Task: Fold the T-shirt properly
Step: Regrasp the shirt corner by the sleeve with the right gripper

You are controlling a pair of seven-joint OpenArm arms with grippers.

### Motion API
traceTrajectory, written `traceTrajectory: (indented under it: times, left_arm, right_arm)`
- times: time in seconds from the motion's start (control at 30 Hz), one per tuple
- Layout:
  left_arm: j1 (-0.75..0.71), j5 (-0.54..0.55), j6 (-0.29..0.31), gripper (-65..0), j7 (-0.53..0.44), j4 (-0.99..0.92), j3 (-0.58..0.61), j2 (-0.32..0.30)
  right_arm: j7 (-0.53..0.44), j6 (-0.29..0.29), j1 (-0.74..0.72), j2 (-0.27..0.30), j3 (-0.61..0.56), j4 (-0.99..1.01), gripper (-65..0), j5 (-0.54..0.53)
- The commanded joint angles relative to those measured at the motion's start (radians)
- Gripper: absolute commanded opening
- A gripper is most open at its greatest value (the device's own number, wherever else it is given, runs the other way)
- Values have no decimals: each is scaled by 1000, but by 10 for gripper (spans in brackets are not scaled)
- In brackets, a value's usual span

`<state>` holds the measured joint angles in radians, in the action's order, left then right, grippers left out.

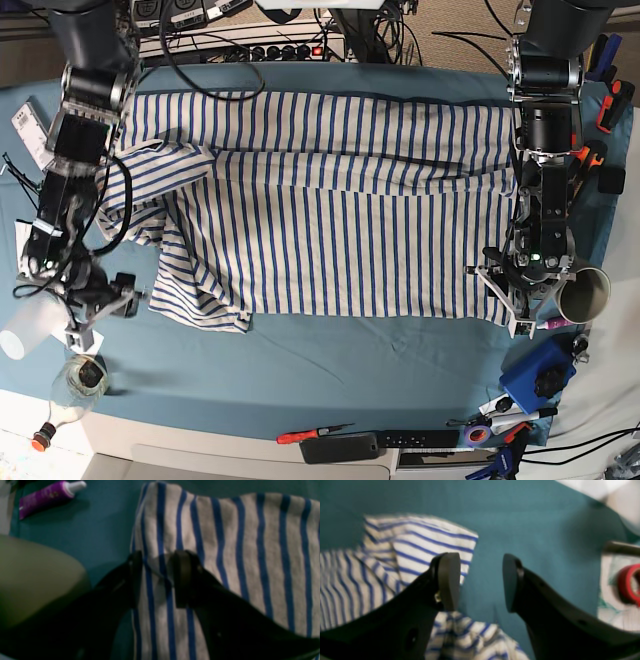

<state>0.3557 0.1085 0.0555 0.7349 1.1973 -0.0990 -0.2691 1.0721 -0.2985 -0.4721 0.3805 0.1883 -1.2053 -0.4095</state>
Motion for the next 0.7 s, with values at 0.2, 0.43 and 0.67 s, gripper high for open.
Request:
traceTrajectory:
  times: [0.2,0.43,0.67]
  left_arm:
    - [24,7,-3,-430,-11,14,-3,-8]
    - [24,7,-4,-430,-10,14,-3,-8]
    - [24,7,-3,-430,-10,14,-3,-8]
  right_arm:
    - [-30,0,-95,10,3,233,-373,-42]
    - [-70,-49,-95,-20,3,331,-373,-47]
    - [-96,-40,-95,-82,3,331,-373,-28]
